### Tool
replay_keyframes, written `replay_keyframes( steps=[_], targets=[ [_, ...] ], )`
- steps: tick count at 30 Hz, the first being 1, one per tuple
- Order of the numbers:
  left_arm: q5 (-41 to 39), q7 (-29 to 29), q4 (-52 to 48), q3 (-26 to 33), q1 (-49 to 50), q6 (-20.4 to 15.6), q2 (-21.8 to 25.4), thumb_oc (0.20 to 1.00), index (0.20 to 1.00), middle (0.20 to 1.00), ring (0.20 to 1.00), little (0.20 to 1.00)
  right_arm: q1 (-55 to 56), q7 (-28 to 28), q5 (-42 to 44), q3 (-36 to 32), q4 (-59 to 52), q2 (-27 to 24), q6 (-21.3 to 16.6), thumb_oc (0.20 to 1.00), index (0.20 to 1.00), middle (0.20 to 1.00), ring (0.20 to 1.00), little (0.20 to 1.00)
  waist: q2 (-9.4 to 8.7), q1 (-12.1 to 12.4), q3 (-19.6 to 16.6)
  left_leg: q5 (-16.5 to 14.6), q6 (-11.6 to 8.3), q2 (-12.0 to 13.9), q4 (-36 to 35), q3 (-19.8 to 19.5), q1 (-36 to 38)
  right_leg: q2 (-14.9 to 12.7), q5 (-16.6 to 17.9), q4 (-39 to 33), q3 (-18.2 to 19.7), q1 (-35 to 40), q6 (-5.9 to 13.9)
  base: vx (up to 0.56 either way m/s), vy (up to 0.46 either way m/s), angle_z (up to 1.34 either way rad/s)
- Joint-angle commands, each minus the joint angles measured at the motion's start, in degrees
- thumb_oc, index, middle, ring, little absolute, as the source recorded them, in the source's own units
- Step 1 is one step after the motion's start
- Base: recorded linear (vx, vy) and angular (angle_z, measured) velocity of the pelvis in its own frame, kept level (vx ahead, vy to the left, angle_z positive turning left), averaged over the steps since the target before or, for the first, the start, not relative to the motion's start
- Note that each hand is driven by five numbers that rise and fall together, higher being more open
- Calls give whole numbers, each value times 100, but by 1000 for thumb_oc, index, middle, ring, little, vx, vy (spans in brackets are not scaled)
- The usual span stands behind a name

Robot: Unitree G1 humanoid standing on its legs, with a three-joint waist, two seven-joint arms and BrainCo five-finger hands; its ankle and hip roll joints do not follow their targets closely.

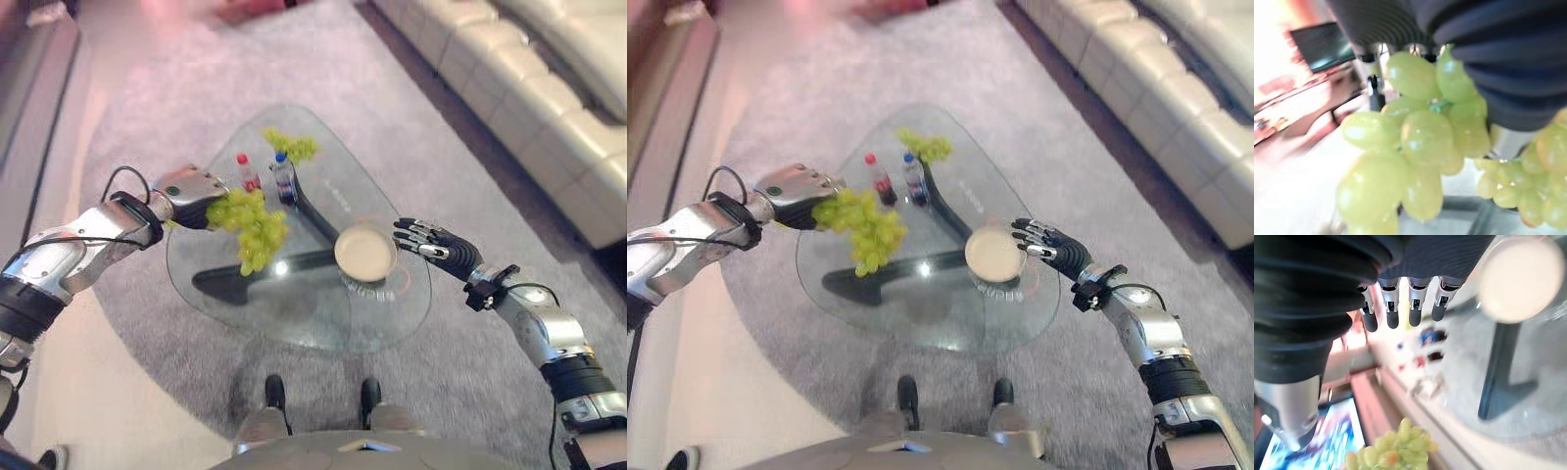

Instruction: Pick up fruits into the plate

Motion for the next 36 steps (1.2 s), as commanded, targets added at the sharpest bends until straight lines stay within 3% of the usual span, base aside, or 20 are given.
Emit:
replay_keyframes(
  steps=[1, 6, 13, 24, 36],
  targets=[
    [-754, 70, -171, -157, -449, -448, 155, 200, 200, 200, 200, 200, -75, 416, 464, 311, -138, -248, 326, 1000, 1000, 1000, 1000, 1000, -119, 177, -731, -651, 194, -395, 24, 116, 252, -253, -23, 189, -228, -16, 197, 13, -11, 12],
    [-974, 383, -650, -370, -896, -873, -52, 200, 200, 200, 200, 200, -268, 666, 774, 662, -244, -135, 594, 1000, 1000, 1000, 1000, 1000, -199, 279, -848, -698, 221, -418, 24, 32, 319, -268, -12, 116, -331, 118, 201, -24, -11, 11],
    [-958, 795, -823, -682, -1342, -1097, -594, 200, 200, 200, 200, 200, -402, 720, 1057, 1111, -253, 386, 892, 1000, 1000, 1000, 1000, 1000, -210, 330, -905, -709, 225, -431, 24, -32, 310, -285, -17, 90, -384, 155, 205, -40, 4, 7],
    [-921, 748, -982, -978, -1584, -927, -1088, 200, 200, 200, 200, 200, -460, 903, 1302, 1776, -618, 825, 1186, 1000, 1000, 1000, 1000, 1000, -220, 290, -831, -702, 212, -420, 24, 23, 257, -293, 5, 53, -380, 96, 219, -48, 1, 4],
    [-842, 683, -860, -1034, -1613, -601, -1271, 200, 200, 200, 200, 200, -274, 1716, 1640, 2240, -1219, 1059, 1565, 1000, 1000, 1000, 1000, 1000, -246, 244, -745, -718, 223, -420, 24, 71, 276, -257, -8, 45, -301, 86, 227, -2, -1, -1]
  ],
)
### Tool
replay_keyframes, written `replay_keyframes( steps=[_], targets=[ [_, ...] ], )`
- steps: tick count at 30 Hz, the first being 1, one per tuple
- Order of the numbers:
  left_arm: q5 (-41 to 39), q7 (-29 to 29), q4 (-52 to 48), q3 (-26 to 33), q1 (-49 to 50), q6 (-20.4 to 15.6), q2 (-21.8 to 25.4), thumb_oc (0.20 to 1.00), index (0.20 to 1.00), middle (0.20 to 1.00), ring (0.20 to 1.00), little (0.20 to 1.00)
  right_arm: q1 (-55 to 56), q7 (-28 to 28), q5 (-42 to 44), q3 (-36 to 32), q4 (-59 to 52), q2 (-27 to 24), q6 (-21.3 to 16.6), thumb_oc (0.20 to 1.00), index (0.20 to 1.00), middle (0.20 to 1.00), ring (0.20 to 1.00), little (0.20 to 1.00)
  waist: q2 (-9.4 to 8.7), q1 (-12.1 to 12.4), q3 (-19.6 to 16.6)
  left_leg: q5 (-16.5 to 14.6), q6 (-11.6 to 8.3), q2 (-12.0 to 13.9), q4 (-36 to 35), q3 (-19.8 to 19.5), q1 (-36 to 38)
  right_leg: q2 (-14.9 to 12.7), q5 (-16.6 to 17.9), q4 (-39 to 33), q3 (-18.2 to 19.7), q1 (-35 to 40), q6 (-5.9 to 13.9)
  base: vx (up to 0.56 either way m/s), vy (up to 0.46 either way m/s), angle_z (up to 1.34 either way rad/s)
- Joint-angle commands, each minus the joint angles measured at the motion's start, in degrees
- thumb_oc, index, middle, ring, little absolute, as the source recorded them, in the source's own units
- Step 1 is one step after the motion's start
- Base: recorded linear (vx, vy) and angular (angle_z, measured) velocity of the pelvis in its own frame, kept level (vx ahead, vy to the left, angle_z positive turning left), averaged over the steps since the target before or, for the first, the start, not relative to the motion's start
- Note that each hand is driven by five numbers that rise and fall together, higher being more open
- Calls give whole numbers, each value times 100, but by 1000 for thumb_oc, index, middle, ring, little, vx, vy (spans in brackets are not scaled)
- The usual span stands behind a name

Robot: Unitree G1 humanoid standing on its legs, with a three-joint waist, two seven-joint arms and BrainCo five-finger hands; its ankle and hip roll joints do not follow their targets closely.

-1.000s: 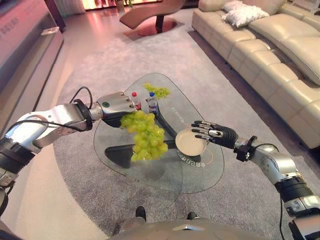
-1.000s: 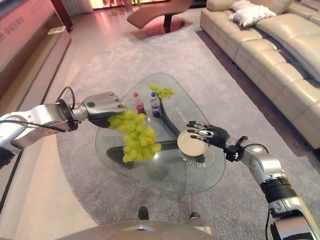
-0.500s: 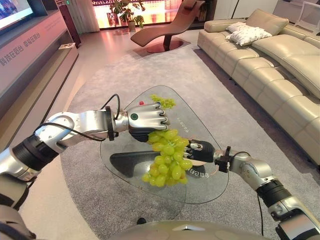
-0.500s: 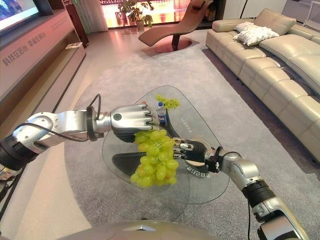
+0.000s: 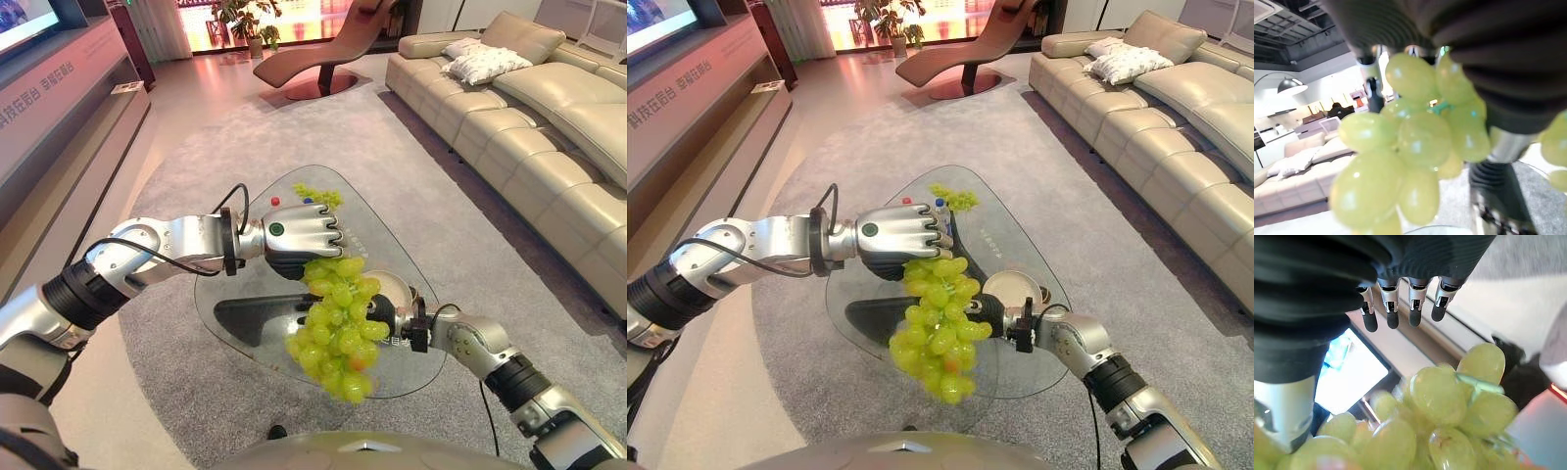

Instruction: Pick up fruits into the plate

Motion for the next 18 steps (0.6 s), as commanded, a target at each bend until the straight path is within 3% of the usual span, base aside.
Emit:
replay_keyframes(
  steps=[1, 18],
  targets=[
    [-383, 226, 323, 67, -664, 389, -109, 200, 200, 200, 200, 200, -186, 469, 582, 138, -695, 243, -22, 1000, 1000, 1000, 1000, 1000, -283, 77, 72, -768, 172, -334, 33, 284, 371, -170, 38, 45, -57, 36, 217, -2, -1, -4],
    [-145, 245, 578, 389, -154, 411, -61, 200, 200, 200, 200, 200, 5, 800, 1921, -52, -1185, 991, 542, 1000, 1000, 1000, 1000, 1000, -198, 102, 166, -802, 219, -350, 33, 268, 409, -155, 20, 48, 3, 44, 249, 2, 1, -2]
  ],
)
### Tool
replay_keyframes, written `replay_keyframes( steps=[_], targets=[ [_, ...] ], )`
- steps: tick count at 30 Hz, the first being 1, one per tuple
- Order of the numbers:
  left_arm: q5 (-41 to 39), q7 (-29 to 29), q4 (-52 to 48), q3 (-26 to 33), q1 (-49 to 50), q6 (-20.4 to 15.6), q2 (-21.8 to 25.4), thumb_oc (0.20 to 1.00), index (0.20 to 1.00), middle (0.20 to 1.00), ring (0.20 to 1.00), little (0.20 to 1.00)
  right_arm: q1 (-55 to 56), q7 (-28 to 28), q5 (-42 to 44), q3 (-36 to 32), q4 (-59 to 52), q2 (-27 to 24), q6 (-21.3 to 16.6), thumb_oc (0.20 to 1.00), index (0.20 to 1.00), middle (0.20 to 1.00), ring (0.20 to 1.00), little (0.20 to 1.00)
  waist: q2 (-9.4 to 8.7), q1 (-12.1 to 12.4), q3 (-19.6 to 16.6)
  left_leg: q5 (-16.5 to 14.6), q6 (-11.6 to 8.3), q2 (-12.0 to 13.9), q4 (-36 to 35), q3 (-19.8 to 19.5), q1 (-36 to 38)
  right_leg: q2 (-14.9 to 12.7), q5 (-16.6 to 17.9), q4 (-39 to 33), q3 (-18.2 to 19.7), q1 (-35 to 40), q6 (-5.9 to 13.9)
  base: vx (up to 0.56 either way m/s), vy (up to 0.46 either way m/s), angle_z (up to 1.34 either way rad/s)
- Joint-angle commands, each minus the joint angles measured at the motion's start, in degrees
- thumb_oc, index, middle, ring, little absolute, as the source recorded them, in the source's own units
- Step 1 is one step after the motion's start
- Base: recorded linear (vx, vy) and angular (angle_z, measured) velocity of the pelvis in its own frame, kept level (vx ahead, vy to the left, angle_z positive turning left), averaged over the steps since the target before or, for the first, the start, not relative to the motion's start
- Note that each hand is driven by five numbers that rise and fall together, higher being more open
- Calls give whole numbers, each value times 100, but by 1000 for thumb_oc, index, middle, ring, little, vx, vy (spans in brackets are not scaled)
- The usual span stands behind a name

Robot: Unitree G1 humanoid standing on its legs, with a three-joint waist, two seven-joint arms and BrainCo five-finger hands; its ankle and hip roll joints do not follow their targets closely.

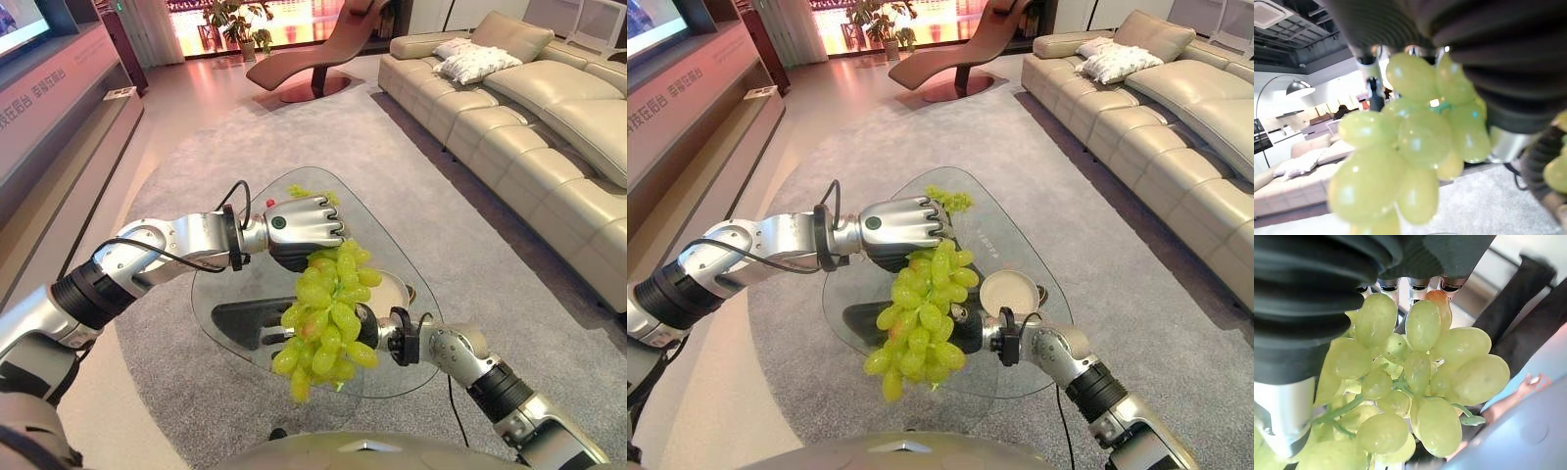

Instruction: Pick up fruits into the plate

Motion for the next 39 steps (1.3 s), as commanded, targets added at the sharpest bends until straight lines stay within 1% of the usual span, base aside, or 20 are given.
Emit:
replay_keyframes(
  steps=[1, 4, 9, 14, 15, 16, 17, 34, 39],
  targets=[
    [-154, 242, 465, 392, -152, 199, 47, 200, 200, 200, 200, 200, -209, 334, 771, -161, -692, 510, -68, 1000, 1000, 1000, 1000, 1000, -262, 93, 159, -770, 210, -360, 36, 141, 333, -153, 21, 49, -117, 41, 248, 0, 0, 0],
    [-178, 210, 484, 444, -82, 204, 22, 200, 200, 200, 200, 200, -215, 231, 923, -209, -755, 614, -77, 1000, 1000, 1000, 1000, 1000, -250, 97, 163, -780, 218, -361, 36, 134, 339, -158, 20, 47, -114, 43, 254, 0, 0, 0],
    [-167, 57, 477, 522, 64, 182, -28, 200, 200, 200, 200, 200, -218, 75, 1094, -270, -851, 726, -195, 1000, 1000, 1000, 1000, 1000, -237, 111, 167, -786, 237, -374, 36, 103, 333, -148, 11, 45, -89, 42, 250, 0, 0, 0],
    [-110, -63, 501, 445, 45, 174, -85, 200, 200, 200, 200, 200, -283, 109, 1113, -237, -892, 803, -258, 1000, 1000, 1000, 1000, 1000, -235, 106, 189, -794, 247, -376, 36, 86, 328, -146, 18, 52, -73, 20, 254, 0, 0, 0],
    [-109, -83, 499, 419, 28, 185, -95, 200, 200, 200, 200, 200, -292, 73, 1099, -216, -897, 826, -265, 881, 881, 881, 881, 881, -232, 105, 190, -795, 249, -378, 36, 82, 328, -145, 20, 52, -68, 19, 255, 0, 0, 0],
    [-107, -86, 500, 397, 19, 188, -100, 200, 200, 200, 200, 200, -306, 36, 1101, -193, -888, 834, -300, 294, 294, 294, 294, 294, -230, 107, 193, -796, 250, -378, 36, 83, 330, -147, 19, 52, -68, 19, 255, 0, 0, 0],
    [-97, -100, 497, 383, 16, 199, -121, 200, 200, 200, 200, 200, -320, 14, 1099, -171, -882, 854, -329, 200, 200, 200, 200, 200, -231, 108, 199, -794, 250, -376, 36, 86, 334, -149, 17, 52, -68, 24, 254, 0, 0, 0],
    [-151, -202, 538, 329, -51, 249, -162, 200, 200, 200, 200, 200, -388, -200, 1273, -111, -936, 830, -311, 200, 200, 200, 200, 200, -250, 112, 211, -793, 263, -369, 36, 70, 329, -128, 22, 62, -59, 9, 239, 3, -1, -2],
    [-95, -151, 566, 349, 0, 253, -183, 200, 200, 200, 200, 200, -387, -273, 1289, -85, -908, 834, -381, 200, 200, 200, 200, 200, -252, 120, 228, -792, 264, -369, 36, 54, 320, -118, 15, 70, -50, -1, 231, 0, 0, 0]
  ],
)
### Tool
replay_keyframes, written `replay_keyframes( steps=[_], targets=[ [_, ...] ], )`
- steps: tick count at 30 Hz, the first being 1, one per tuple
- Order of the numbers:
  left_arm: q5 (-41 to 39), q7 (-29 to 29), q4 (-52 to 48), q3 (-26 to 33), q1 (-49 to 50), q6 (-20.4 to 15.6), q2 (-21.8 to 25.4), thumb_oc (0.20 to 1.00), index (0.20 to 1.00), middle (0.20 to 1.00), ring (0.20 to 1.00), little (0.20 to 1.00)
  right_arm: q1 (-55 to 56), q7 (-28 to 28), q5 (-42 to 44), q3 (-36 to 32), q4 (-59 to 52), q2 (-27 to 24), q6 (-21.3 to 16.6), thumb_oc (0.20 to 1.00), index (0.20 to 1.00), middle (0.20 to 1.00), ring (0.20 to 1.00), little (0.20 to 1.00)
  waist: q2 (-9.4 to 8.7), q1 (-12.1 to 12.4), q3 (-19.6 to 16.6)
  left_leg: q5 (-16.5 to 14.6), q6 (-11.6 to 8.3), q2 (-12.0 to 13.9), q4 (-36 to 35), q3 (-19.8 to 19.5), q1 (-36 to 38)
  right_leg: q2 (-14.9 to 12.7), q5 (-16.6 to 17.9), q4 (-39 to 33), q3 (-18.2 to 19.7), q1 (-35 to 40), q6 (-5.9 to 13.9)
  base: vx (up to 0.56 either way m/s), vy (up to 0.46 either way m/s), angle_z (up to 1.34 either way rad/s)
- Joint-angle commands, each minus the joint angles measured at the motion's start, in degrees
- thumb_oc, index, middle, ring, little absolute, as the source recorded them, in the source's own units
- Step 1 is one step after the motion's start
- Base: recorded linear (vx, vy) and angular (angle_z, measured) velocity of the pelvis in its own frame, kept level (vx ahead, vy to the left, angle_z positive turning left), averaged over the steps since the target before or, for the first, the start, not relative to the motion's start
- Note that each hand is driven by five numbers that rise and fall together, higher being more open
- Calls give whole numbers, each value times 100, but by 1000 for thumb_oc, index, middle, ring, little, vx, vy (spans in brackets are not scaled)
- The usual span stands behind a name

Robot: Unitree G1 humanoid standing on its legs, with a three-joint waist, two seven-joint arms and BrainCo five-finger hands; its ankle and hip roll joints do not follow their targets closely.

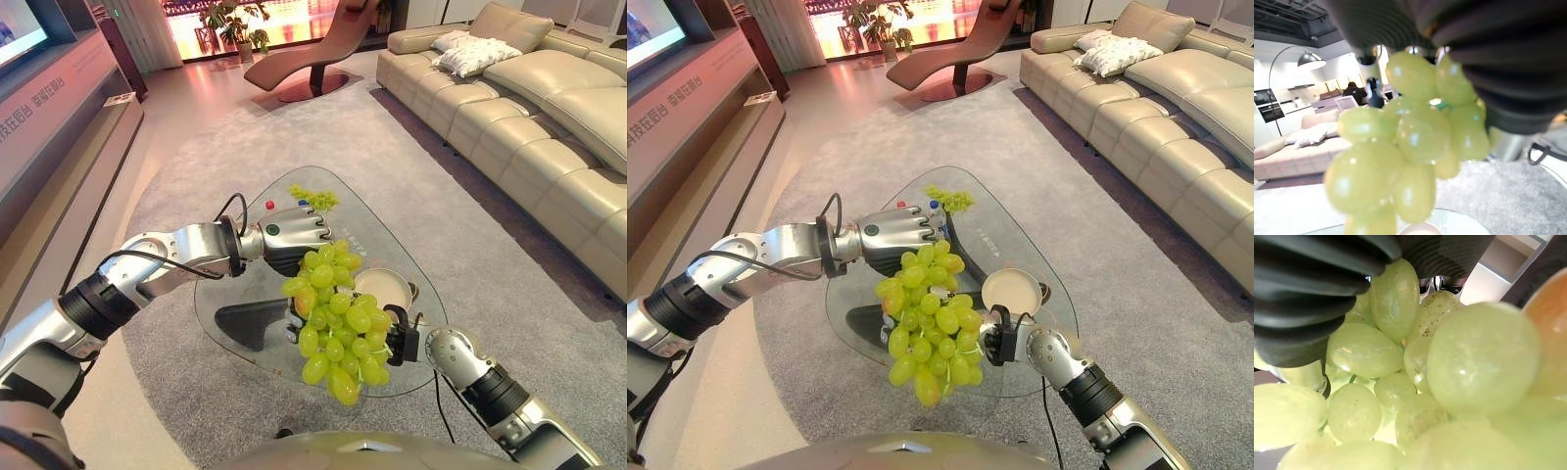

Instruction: Pick up fruits into the plate

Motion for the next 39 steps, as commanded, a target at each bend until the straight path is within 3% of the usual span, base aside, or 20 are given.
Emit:
replay_keyframes(
  steps=[1, 3, 4, 5, 6, 15, 17, 21, 22, 28, 32, 34, 39],
  targets=[
    [-108, 162, 239, 244, -455, 127, -6, 200, 200, 200, 200, 200, -398, -60, 490, -64, -676, 653, -266, 200, 200, 200, 200, 200, -387, 92, 254, -762, 273, -379, 41, 18, 326, -126, 33, 95, -160, 84, 202, 0, 0, 0],
    [-120, 139, 271, 270, -423, 133, -28, 200, 200, 200, 200, 200, -386, -89, 446, -69, -636, 671, -294, 200, 200, 200, 200, 200, -392, 101, 259, -762, 275, -378, 41, 11, 327, -124, 29, 96, -161, 89, 198, 0, 0, 0],
    [-177, 94, 288, 287, -389, 165, -43, 404, 404, 404, 404, 404, -367, -102, 427, -74, -624, 667, -314, 200, 200, 200, 200, 200, -395, 105, 261, -762, 275, -377, 41, 6, 328, -121, 27, 98, -160, 90, 195, 0, 0, 0],
    [-232, 70, 293, 300, -364, 204, -49, 539, 539, 539, 539, 539, -358, -110, 410, -75, -620, 664, -324, 200, 200, 200, 200, 200, -396, 106, 264, -760, 275, -376, 41, 6, 328, -120, 28, 99, -159, 89, 193, 0, 0, 0],
    [-284, 32, 298, 322, -326, 254, -55, 1000, 1000, 1000, 1000, 1000, -342, -116, 386, -74, -607, 647, -355, 200, 200, 200, 200, 200, -397, 108, 266, -761, 276, -375, 41, 5, 329, -117, 25, 99, -158, 91, 194, 0, 0, 0],
    [-842, -148, 928, 954, 807, 979, -414, 1000, 1000, 1000, 1000, 1000, 58, -30, -544, -283, -200, 326, -1091, 200, 200, 200, 200, 200, -473, 168, 373, -735, 268, -342, 41, -14, 321, -88, 26, 119, -167, 77, 172, 8, -23, 0],
    [-1125, -96, 1268, 1280, 1577, 1304, -590, 1000, 1000, 1000, 1000, 1000, 345, 44, -1034, -476, 1, 25, -1510, 200, 200, 200, 200, 200, -510, 197, 432, -721, 265, -323, 41, -26, 311, -67, 32, 125, -158, 61, 158, 18, -58, 1],
    [-1750, 33, 2235, 1664, 2522, 1698, -923, 1000, 1000, 1000, 1000, 1000, 552, -107, -1396, -815, 305, -369, -1894, 200, 200, 200, 200, 200, -557, 249, 568, -672, 248, -271, 41, -4, 260, -37, 53, 153, -157, -10, 119, -6, -50, 2],
    [-1768, 84, 2402, 1697, 2641, 1684, -975, 1000, 1000, 1000, 1000, 1000, 562, -126, -1416, -867, 345, -407, -1912, 200, 200, 200, 200, 200, -565, 255, 585, -666, 247, -265, 41, -3, 251, -31, 57, 157, -158, -21, 114, -5, -54, 2],
    [-2399, 327, 4440, 2053, 3384, 2493, -1828, 1000, 1000, 1000, 1000, 1000, 464, -534, -1945, -1312, 871, -634, -2088, 200, 200, 200, 200, 200, -656, 308, 797, -583, 225, -188, 41, 17, 122, 16, 51, 271, -135, -191, 57, -16, -64, 0],
    [-2953, 641, 6189, 2351, 3539, 2707, -2417, 1000, 1000, 1000, 1000, 1000, 97, -1168, -2238, -1520, 1435, -659, -2327, 200, 200, 200, 200, 200, -749, 368, 1004, -529, 216, -132, 41, -42, -35, 97, -3, 389, -94, -366, -9, -32, -106, 4],
    [-3215, 696, 6699, 2445, 3584, 2835, -2546, 1000, 1000, 1000, 1000, 1000, -107, -1553, -2357, -1603, 1674, -695, -2439, 200, 200, 200, 200, 200, -785, 389, 1116, -525, 208, -125, 41, -95, -99, 128, -23, 411, -96, -419, -34, -49, -114, 13],
    [-3202, 876, 7378, 2421, 3681, 2729, -2651, 1000, 1000, 1000, 1000, 1000, -676, -2538, -3038, -1757, 2430, -1006, -2731, 200, 200, 200, 200, 200, -814, 434, 1433, -484, 181, -87, 41, -206, -293, 198, -55, 480, -105, -591, -94, -54, -96, 20]
  ],
)
